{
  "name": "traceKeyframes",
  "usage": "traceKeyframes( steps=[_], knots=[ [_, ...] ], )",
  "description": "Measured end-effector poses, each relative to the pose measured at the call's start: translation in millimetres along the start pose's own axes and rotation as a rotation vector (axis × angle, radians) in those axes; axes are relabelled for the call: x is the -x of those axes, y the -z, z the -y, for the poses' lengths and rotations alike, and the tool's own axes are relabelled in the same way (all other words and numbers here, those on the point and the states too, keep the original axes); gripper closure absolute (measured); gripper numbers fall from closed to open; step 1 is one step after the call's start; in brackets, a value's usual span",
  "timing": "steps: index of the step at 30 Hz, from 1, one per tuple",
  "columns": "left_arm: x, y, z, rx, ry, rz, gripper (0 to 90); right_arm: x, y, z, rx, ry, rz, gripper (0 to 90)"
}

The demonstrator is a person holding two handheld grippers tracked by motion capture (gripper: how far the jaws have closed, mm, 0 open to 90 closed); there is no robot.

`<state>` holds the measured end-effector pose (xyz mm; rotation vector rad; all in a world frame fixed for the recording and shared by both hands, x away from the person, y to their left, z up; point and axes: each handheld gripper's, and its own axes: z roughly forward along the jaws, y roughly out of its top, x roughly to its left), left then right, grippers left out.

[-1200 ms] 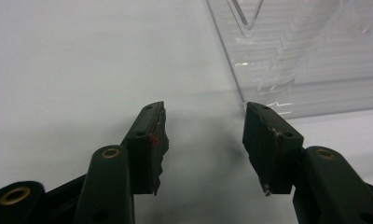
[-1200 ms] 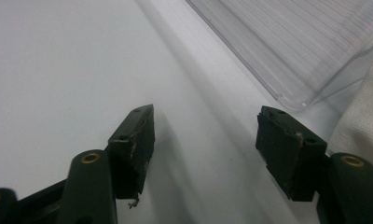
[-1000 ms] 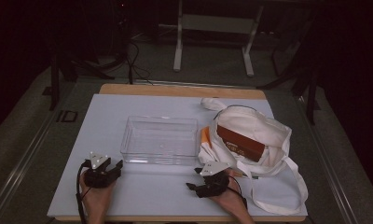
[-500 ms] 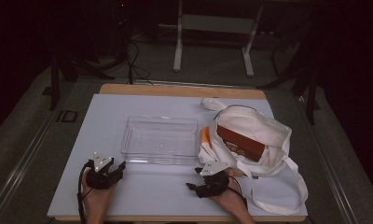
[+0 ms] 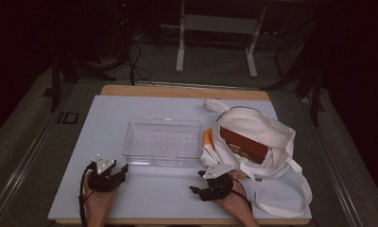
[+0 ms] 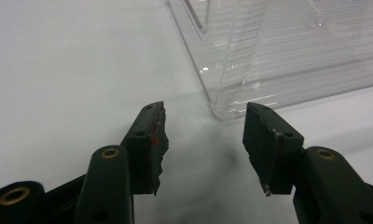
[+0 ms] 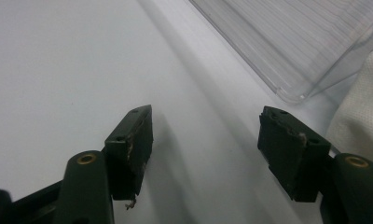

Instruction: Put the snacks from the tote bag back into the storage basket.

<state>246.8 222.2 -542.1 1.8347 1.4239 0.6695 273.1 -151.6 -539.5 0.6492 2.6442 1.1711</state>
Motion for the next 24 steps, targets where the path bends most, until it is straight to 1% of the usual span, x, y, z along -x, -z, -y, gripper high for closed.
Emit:
traceKeyframes(
  steps=[3, 6, 8, 11, 13, 15, 18, 19, 20, 24],
  knots=[
    [-0.1, -0.2, -0.1, -0.001, -0.003, 0.003, 49.2, -0.3, 2.8, -2.6, -0.001, 0.004, 0.004, 35.9],
    [0.1, -0.3, -0.1, -0.002, -0.006, 0.004, 49.2, -0.5, 6.5, -6.4, 0.002, 0.019, 0.01, 36.4],
    [0.1, -0.4, -0.1, -0.003, -0.007, 0.004, 49.2, -0.3, 8.0, -8.8, -0.009, 0.029, 0.022, 37.9],
    [0.2, -0.4, -0.1, -0.003, -0.006, 0.002, 49.2, 1.2, 10.7, -11.6, -0.012, 0.032, 0.027, 37.9],
    [0.0, -0.4, -0.3, -0.006, -0.007, 0.004, 49.2, 2.2, 12.7, -13.6, -0.013, 0.042, 0.031, 38.0],
    [0.0, -0.4, -0.3, -0.006, -0.006, 0.005, 49.1, 2.1, 13.7, -14.5, -0.013, 0.039, 0.032, 38.0],
    [-0.1, -0.4, -0.2, -0.004, -0.005, 0.007, 49.0, 2.8, 16.9, -18.7, -0.035, 0.053, 0.034, 38.0],
    [-0.1, -0.4, -0.2, -0.004, -0.005, 0.007, 49.0, 2.8, 16.9, -18.7, -0.035, 0.053, 0.034, 38.0],
    [-0.3, -0.4, -0.2, -0.003, -0.004, 0.008, 49.0, 2.8, 18.3, -20.9, -0.046, 0.066, 0.038, 38.0],
    [-0.3, -0.5, -0.2, -0.004, -0.003, 0.008, 49.0, 2.7, 19.9, -22.3, -0.045, 0.069, 0.044, 38.0]
  ],
)
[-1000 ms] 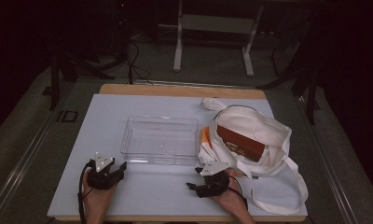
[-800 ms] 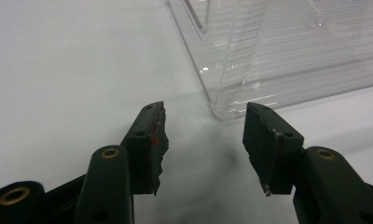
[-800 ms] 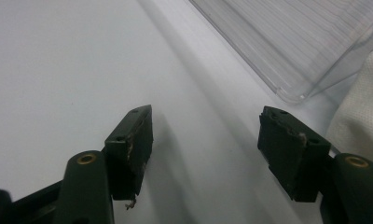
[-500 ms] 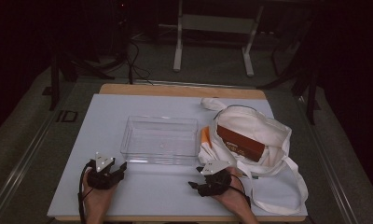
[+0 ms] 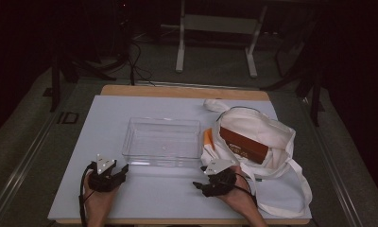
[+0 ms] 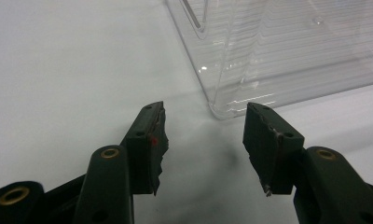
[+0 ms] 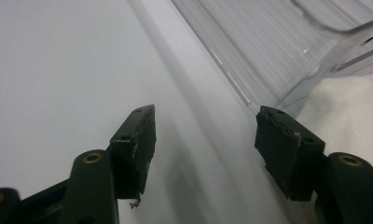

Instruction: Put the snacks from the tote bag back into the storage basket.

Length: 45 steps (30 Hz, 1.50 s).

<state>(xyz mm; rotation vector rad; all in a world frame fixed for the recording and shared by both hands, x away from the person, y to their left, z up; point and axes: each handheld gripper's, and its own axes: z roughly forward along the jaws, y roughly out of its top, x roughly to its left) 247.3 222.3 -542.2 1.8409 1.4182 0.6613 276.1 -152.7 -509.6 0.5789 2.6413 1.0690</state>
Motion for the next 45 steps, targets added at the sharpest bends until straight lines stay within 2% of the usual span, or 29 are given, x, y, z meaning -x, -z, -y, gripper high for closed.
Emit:
traceKeyframes(
  steps=[16, 23, 28, 33, 45],
  knots=[
    [-1.6, -0.5, -0.2, -0.006, 0.014, 0.006, 49.2, 4.9, 18.4, -15.5, -0.003, 0.034, 0.016, 41.5],
    [-1.7, -0.5, -0.2, -0.006, 0.014, 0.009, 49.9, 6.7, 20.7, -20.9, -0.004, 0.034, 0.02, 41.5],
    [-1.9, -0.4, -0.1, -0.004, 0.014, 0.012, 50.2, 7.0, 22.5, -26.9, -0.006, 0.052, 0.023, 41.5],
    [-2.1, -0.4, -0.2, -0.004, 0.016, 0.014, 50.2, 10.5, 30.1, -32.7, 0.01, 0.049, 0.026, 41.4],
    [-2.0, -0.4, -0.2, -0.005, 0.016, 0.014, 50.2, 16.0, 46.1, -39.1, 0.011, 0.061, 0.053, 41.3]
  ],
)
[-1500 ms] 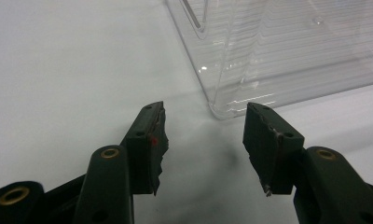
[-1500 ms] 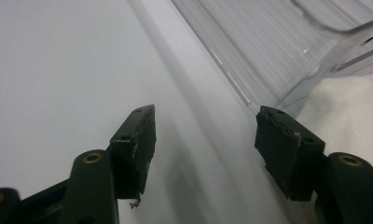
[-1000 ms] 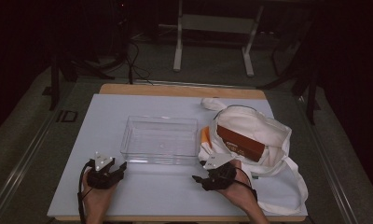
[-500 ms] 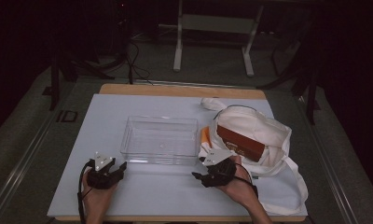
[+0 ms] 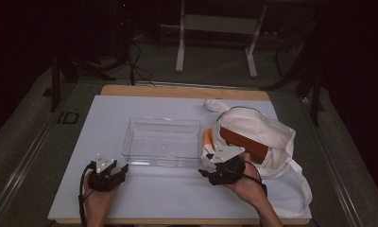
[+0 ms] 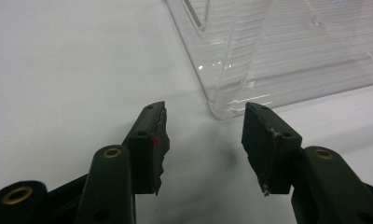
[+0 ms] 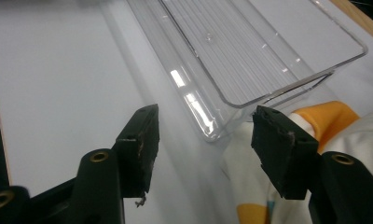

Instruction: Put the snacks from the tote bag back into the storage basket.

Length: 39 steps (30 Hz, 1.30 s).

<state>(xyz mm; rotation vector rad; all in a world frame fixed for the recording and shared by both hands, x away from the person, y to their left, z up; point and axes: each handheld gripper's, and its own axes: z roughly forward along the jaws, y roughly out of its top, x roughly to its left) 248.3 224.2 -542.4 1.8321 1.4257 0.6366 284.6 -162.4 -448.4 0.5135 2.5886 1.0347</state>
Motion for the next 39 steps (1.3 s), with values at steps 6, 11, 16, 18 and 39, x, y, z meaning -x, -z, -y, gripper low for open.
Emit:
traceKeyframes(
  steps=[6, 11, 16, 18, 39],
  knots=[
    [-0.1, 0.0, 0.0, 0.0, 0.0, 0.001, 50.2, 3.5, 5.8, -2.3, -0.003, 0.012, 0.003, 41.0],
    [-0.1, 0.0, 0.0, 0.001, 0.001, 0.001, 50.2, 5.7, 9.5, -4.3, -0.012, 0.021, 0.018, 40.7],
    [-0.1, -0.1, 0.0, 0.0, 0.002, 0.001, 50.2, 9.1, 12.7, -5.9, -0.033, 0.034, 0.032, 40.6],
    [-0.2, -0.1, 0.0, 0.0, 0.002, 0.002, 50.2, 10.6, 14.9, -6.4, -0.035, 0.034, 0.036, 41.0],
    [-0.5, -0.3, 0.0, -0.002, 0.002, 0.003, 50.1, 32.8, 40.0, -3.7, -0.015, 0.012, 0.075, 40.6]
  ],
)
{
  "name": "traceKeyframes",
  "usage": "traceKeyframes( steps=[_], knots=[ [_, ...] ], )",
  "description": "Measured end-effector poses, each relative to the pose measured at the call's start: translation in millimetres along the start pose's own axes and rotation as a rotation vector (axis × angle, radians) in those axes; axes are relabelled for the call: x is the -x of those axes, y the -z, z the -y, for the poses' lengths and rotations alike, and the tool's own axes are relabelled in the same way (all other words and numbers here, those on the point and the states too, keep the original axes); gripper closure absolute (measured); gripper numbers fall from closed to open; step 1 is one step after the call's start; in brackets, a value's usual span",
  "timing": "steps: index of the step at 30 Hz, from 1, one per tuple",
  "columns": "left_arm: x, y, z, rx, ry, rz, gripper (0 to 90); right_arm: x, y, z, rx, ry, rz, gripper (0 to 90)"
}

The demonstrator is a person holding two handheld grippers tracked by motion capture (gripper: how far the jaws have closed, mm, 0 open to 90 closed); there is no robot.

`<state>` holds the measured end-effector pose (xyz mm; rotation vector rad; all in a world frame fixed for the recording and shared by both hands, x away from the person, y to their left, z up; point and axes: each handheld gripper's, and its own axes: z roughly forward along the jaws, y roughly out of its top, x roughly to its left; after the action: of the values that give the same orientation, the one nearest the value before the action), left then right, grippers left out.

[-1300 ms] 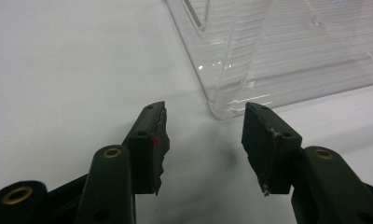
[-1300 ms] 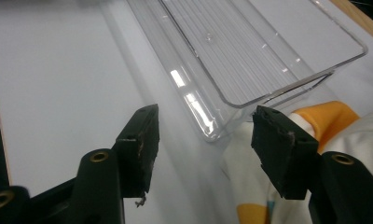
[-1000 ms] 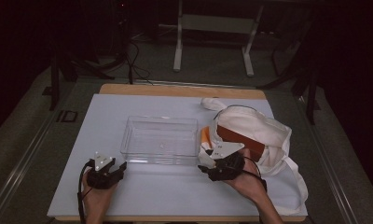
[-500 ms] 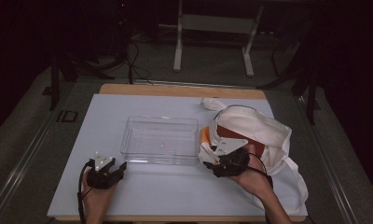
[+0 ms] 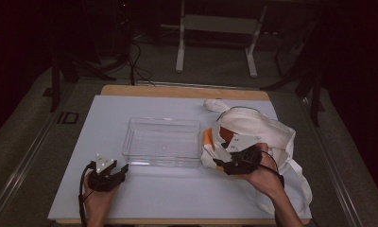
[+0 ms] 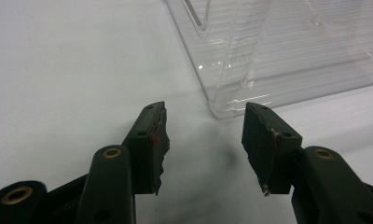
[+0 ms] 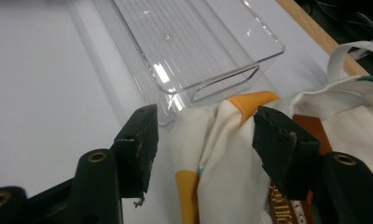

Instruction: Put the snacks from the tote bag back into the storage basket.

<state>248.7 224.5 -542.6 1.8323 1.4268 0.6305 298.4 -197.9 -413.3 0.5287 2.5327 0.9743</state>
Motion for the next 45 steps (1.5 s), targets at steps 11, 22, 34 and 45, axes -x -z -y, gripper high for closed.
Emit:
traceKeyframes(
  steps=[11, 22, 34, 45],
  knots=[
    [0.2, -0.5, -0.2, -0.003, 0.0, -0.001, 50.1, 16.0, 18.6, -0.4, 0.004, -0.008, 0.043, 40.5],
    [0.1, -0.4, -0.1, -0.003, 0.0, -0.001, 50.2, 33.0, 26.0, -1.8, -0.013, -0.007, 0.064, 40.5],
    [0.2, -0.5, -0.1, -0.003, -0.001, -0.002, 50.2, 42.8, 30.0, -4.3, -0.045, 0.004, 0.087, 40.4],
    [-0.2, -0.8, -0.3, -0.008, 0.0, -0.001, 50.2, 52.4, 32.9, -3.9, -0.069, 0.003, 0.098, 40.0]
  ],
)
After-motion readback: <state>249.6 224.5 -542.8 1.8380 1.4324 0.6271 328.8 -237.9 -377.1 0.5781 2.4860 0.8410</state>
